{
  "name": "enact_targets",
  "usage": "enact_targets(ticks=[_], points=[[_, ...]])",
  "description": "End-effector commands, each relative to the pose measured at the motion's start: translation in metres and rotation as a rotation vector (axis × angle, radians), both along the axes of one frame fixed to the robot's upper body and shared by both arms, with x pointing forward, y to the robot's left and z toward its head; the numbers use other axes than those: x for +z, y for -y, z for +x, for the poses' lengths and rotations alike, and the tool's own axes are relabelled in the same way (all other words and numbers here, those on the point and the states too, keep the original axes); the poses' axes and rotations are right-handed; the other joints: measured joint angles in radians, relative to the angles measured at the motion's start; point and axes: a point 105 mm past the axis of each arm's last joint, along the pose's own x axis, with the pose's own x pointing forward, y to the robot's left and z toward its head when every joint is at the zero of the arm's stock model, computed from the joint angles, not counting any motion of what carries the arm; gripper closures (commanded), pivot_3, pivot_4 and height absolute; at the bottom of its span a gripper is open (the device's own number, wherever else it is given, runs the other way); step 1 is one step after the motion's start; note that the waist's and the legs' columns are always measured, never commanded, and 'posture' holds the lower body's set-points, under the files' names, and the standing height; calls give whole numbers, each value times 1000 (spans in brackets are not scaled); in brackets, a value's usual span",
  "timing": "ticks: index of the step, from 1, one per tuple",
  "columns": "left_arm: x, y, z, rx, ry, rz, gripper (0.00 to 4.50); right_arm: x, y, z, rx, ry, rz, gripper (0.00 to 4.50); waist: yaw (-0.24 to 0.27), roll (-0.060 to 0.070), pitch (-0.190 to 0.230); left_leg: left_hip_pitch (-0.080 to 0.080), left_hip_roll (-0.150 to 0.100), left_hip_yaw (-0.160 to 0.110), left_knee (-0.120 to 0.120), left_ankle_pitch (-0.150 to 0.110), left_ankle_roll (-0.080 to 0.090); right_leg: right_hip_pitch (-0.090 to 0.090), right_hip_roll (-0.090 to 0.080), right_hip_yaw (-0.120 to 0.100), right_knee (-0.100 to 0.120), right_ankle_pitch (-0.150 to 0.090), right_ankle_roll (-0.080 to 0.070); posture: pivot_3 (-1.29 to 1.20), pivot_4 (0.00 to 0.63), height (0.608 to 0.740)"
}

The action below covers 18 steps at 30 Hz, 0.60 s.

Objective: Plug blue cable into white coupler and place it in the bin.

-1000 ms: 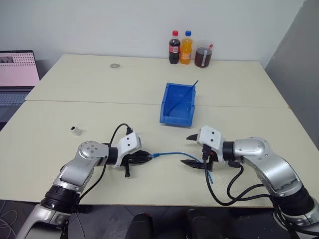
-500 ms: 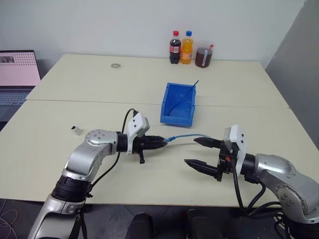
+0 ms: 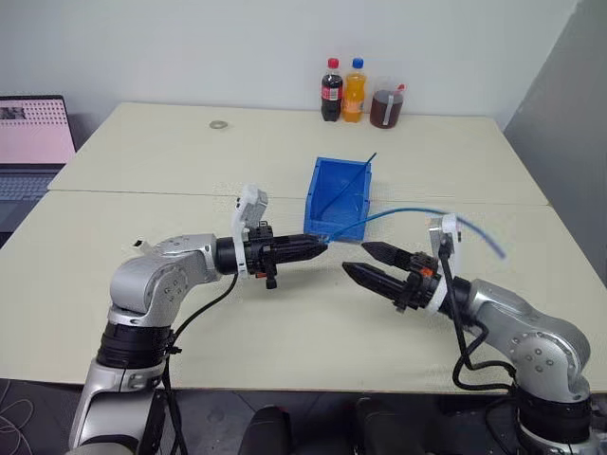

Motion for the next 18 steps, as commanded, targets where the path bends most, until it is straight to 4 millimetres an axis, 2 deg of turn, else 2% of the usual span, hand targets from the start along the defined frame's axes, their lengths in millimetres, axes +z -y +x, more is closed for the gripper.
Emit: enact_targets(ticks=[1,6,18], points=[[20,4,-7,-37,41,-53,4282,20,-1,4,12,21,89,0,0,0,0,0,0,0,0,0,0,0,0,0,0,0,0,0,150,740],[25,6,-9,-53,48,-59,4282,31,-9,4,62,16,128,0,0,0,0,0,0,0,0,0,0,0,0,0,0,0,0,0,150,740],[26,9,-15,-80,71,-39,4282,26,-23,3,121,-8,114,0,0,1,0,0,0,0,0,0,0,0,0,0,-1,0,0,0,150,740]])
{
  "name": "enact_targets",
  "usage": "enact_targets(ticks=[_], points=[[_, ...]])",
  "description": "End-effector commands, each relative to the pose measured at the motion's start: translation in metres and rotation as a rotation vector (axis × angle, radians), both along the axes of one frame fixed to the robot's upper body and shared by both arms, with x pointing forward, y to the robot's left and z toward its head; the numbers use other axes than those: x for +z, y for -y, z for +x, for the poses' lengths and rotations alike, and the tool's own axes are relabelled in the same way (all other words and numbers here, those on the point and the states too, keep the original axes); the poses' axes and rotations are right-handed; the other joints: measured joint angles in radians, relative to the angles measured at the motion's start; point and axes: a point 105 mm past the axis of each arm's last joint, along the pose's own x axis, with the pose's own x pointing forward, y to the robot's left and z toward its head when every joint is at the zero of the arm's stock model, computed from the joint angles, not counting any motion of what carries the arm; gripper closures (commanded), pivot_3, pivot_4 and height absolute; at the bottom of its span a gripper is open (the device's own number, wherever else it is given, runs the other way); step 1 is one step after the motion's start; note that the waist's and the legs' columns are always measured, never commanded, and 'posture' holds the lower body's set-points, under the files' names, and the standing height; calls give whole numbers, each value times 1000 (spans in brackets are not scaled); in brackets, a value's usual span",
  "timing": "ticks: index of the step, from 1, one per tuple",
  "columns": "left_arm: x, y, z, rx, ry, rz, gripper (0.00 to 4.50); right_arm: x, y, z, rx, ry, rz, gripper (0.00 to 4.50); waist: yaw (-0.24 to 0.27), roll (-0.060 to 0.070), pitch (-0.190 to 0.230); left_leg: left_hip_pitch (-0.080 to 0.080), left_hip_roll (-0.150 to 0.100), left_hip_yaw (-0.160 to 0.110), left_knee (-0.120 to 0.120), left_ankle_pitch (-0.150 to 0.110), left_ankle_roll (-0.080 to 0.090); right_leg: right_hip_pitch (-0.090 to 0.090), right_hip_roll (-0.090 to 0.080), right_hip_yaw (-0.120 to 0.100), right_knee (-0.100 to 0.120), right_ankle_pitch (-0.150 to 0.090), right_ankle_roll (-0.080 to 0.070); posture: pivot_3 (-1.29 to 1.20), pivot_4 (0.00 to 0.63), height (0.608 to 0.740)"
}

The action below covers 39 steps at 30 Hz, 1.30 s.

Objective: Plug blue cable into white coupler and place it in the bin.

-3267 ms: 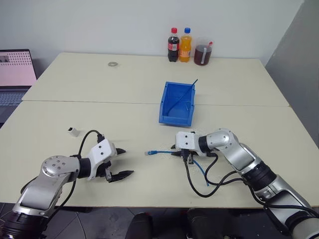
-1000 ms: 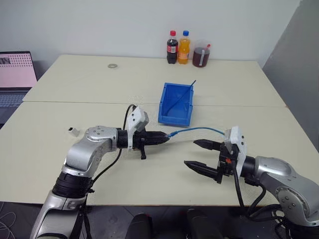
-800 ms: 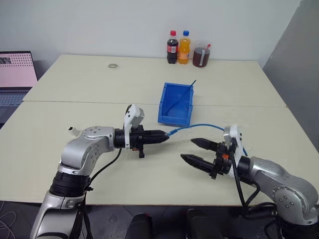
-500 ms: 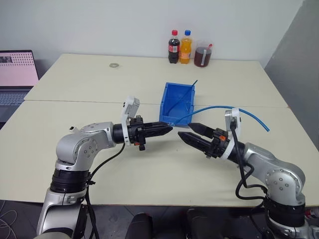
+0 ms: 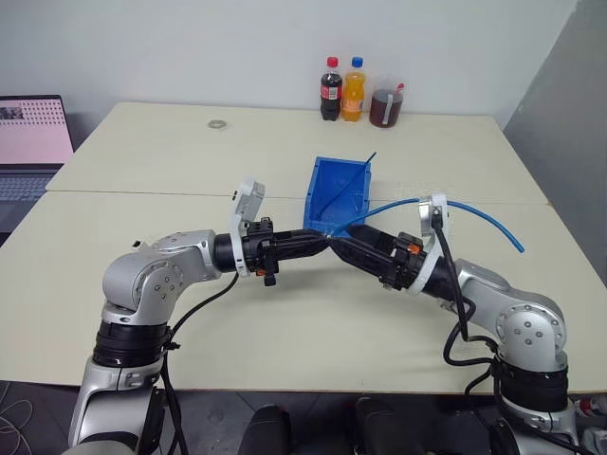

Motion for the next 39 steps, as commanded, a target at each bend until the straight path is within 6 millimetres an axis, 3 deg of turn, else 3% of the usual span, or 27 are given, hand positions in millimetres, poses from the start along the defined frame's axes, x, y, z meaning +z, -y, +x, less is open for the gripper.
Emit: enact_targets(ticks=[1,2,5,18,21,36,39], points=[[13,4,-7,-38,63,3,4282,10,-4,-3,39,34,28,0,0,0,0,0,0,0,0,0,0,0,0,0,0,0,0,0,150,740],[13,4,-8,-39,63,4,4282,10,-5,-3,41,34,28,0,0,0,0,0,0,0,0,0,0,0,0,0,0,0,0,0,150,740],[11,3,-9,-42,63,15,4282,12,-6,-4,50,33,41,544,0,0,0,0,0,0,0,0,0,0,0,0,0,0,0,0,150,740],[10,2,-13,-52,61,32,4282,14,-7,-7,88,32,38,3747,0,0,0,-1,0,0,-1,0,0,0,0,0,-2,0,0,0,150,740],[10,3,-14,-57,62,30,4282,12,-10,-8,99,36,22,4235,0,0,0,-1,0,0,-1,0,0,0,0,0,-2,0,0,0,150,740],[5,5,-8,-41,88,61,4282,10,-9,-14,145,15,31,4357,0,1,0,-2,0,0,-2,0,0,0,0,0,-5,0,0,0,150,740],[0,2,-6,-30,81,94,3390,9,-7,-11,114,29,15,4358,0,1,1,-2,0,0,-2,0,0,0,0,0,-6,0,0,0,150,740]])
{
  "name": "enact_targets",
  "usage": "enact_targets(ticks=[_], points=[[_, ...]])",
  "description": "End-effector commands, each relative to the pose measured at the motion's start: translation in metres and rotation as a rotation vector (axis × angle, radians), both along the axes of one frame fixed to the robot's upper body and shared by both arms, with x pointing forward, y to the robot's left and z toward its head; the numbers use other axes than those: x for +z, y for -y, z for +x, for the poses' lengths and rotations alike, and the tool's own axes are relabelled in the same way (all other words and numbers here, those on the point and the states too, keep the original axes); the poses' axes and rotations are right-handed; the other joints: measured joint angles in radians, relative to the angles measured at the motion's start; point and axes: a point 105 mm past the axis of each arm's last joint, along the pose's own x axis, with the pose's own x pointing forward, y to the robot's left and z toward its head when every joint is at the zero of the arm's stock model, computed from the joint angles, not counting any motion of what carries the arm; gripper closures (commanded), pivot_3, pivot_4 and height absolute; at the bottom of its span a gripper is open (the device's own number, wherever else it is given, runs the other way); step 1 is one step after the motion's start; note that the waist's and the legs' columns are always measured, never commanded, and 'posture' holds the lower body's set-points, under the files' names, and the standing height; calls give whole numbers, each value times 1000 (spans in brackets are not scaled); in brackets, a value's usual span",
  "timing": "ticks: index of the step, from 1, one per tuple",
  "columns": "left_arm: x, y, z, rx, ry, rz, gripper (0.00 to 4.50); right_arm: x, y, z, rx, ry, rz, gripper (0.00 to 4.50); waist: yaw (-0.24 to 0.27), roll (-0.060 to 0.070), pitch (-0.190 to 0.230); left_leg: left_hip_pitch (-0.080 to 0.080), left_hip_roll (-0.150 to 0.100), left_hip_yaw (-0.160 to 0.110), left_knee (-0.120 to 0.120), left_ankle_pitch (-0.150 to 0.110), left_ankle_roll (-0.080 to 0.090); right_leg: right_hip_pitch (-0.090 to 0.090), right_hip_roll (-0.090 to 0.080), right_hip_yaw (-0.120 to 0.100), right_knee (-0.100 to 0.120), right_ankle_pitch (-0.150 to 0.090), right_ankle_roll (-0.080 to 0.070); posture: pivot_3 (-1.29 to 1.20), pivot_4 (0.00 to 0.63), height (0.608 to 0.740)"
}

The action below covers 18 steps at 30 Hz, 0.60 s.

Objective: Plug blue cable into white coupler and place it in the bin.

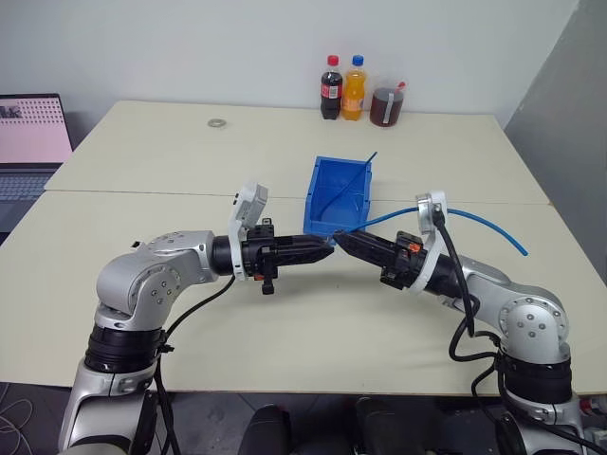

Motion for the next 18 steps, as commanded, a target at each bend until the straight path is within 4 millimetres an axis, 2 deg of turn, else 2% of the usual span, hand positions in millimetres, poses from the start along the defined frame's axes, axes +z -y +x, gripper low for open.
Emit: enact_targets(ticks=[1,6,11,17,18], points=[[1,1,1,-6,36,41,3167,6,-7,-8,44,47,11,4361,0,0,0,0,0,0,0,0,0,0,0,0,0,0,0,0,150,740],[-8,-4,-4,-19,34,92,2251,6,-4,-4,19,64,1,4367,0,0,0,0,0,0,0,0,0,0,0,0,0,0,0,0,150,740],[-14,-17,-8,9,29,136,1301,3,1,0,-3,82,-25,4368,0,1,1,0,0,0,0,0,0,0,0,0,0,0,0,0,150,740],[-27,-41,1,233,63,177,0,-3,8,6,-30,106,-66,4369,0,1,1,0,1,0,-1,0,0,0,-1,0,-1,0,0,0,150,740],[-28,-45,3,277,74,177,0,-3,9,7,-32,109,-69,4369,0,1,1,0,1,0,-1,0,0,0,-2,0,-1,0,0,0,150,740]])
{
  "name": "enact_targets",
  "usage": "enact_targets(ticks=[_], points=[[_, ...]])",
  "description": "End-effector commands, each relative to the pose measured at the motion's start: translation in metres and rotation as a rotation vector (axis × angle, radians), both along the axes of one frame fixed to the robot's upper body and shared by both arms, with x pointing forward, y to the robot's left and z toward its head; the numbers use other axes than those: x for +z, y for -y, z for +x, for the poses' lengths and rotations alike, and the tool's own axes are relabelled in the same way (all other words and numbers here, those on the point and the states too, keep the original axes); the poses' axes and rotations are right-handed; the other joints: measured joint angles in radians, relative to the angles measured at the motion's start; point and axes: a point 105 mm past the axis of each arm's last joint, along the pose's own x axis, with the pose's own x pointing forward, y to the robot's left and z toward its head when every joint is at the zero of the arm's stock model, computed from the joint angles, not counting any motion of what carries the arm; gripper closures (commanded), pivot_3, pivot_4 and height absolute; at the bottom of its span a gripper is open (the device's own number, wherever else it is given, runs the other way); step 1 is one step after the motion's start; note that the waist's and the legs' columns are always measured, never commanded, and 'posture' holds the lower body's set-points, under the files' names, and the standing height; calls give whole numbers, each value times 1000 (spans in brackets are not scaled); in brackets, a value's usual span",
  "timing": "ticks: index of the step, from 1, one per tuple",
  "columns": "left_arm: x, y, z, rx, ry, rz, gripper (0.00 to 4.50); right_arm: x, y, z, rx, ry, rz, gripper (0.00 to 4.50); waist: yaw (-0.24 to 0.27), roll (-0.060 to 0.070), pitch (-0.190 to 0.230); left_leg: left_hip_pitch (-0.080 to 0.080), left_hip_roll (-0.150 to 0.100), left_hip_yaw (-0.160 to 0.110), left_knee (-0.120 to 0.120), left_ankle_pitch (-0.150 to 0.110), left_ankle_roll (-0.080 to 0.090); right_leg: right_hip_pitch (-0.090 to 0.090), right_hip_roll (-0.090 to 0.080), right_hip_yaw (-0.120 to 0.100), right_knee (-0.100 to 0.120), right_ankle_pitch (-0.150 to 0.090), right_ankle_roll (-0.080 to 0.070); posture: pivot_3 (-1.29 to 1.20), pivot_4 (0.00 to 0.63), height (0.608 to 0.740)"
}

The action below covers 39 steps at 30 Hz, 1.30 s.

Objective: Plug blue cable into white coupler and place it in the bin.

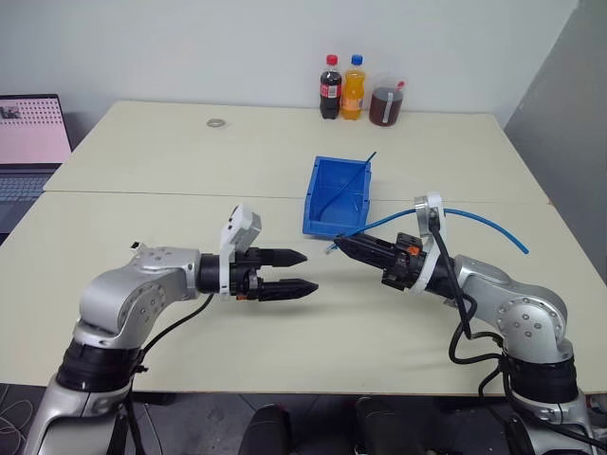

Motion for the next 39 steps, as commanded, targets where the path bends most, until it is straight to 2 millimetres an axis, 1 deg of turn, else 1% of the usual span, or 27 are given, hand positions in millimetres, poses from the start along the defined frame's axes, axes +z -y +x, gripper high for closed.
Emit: enact_targets(ticks=[1,5,7,11,12,13,15,18,22,24,29,32,35,39], points=[[9,-17,11,207,133,-1,0,3,2,-1,-2,50,-1,4369,0,0,0,0,0,0,0,0,0,0,0,0,0,0,0,0,150,740],[-2,-38,9,442,188,20,0,-3,5,1,-8,52,-16,4369,-1,0,0,0,1,0,-1,0,0,0,-2,1,-1,0,0,0,150,740],[-5,-57,17,641,243,29,0,-6,6,3,-8,51,-25,4369,1,0,0,0,1,0,-2,0,0,0,-3,1,-1,0,0,0,150,740],[-14,-87,25,959,307,64,0,-11,5,5,2,56,-44,4369,4,0,0,1,1,0,-3,0,0,0,-4,0,-1,0,0,0,150,740],[-16,-100,27,1093,328,83,0,-11,4,6,8,60,-49,4369,4,0,0,1,1,0,-3,0,0,0,-4,0,0,0,0,0,150,740],[-18,-108,27,1180,339,93,0,-11,3,7,11,63,-52,4369,4,0,0,1,1,0,-3,0,0,0,-4,0,0,0,0,0,150,740],[-19,-118,26,1307,354,100,0,-11,2,8,15,69,-56,4369,4,0,0,1,0,0,-3,0,0,1,-4,0,0,1,1,0,150,740],[-21,-119,26,1452,329,75,0,-10,0,10,22,76,-62,4369,4,-1,0,0,0,0,-3,0,0,1,-4,1,-1,1,1,0,150,740],[-34,-129,29,1713,243,82,0,-8,-1,11,30,80,-67,4370,6,-2,-1,0,-1,0,-2,0,0,1,-3,0,-1,1,2,0,150,740],[-36,-134,32,1814,209,89,0,-8,-1,11,32,82,-69,4370,7,-3,-1,0,-1,0,-2,0,0,1,-2,0,-1,1,2,0,150,740],[-31,-138,40,1944,200,116,0,-6,0,10,35,82,-77,4370,4,-3,-1,0,-2,0,-2,0,0,1,-1,0,-1,1,2,0,150,740],[-34,-145,41,2034,174,152,0,-5,1,10,35,83,-80,4370,5,-3,-2,0,-2,0,-2,0,0,1,-1,0,-1,1,2,0,150,740],[-35,-151,43,2082,165,157,0,-5,1,10,34,84,-81,4371,3,-3,-1,0,-2,0,-2,0,0,1,-1,0,-1,1,2,0,150,740],[-39,-158,51,2157,112,150,0,-5,2,10,35,84,-87,4371,5,-3,-1,0,-2,0,-2,0,0,1,-1,-1,-1,1,2,0,150,740]])
